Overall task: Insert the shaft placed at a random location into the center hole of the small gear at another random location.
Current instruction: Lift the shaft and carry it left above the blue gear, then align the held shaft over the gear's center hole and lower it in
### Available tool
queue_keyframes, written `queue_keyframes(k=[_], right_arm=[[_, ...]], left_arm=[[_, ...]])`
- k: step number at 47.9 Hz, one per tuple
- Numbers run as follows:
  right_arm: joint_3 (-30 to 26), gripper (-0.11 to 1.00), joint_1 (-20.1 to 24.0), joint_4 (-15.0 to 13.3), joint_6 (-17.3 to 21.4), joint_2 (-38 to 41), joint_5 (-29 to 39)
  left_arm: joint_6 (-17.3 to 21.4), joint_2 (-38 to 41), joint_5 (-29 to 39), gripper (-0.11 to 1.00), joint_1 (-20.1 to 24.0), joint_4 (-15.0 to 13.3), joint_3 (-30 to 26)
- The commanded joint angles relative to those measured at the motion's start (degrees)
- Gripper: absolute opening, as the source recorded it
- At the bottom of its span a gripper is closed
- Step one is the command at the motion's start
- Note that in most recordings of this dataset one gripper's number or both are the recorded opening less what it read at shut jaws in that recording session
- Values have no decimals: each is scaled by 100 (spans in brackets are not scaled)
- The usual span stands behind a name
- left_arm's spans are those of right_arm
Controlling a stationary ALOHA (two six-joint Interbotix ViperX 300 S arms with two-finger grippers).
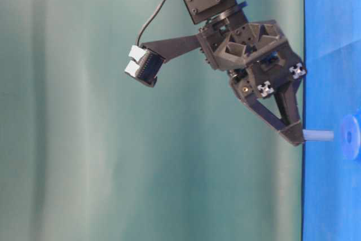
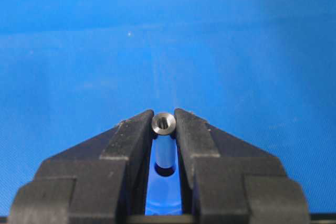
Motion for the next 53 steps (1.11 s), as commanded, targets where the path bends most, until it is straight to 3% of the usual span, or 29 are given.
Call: queue_keyframes(k=[1, 53], right_arm=[[-114, 3, 18, -9, -9, -18, -53], [-246, 3, 9, -9, -9, 404, -97]], left_arm=[[-9, 35, -26, 0, -18, 9, -53], [-70, 26, -26, 0, -18, 9, -53]])
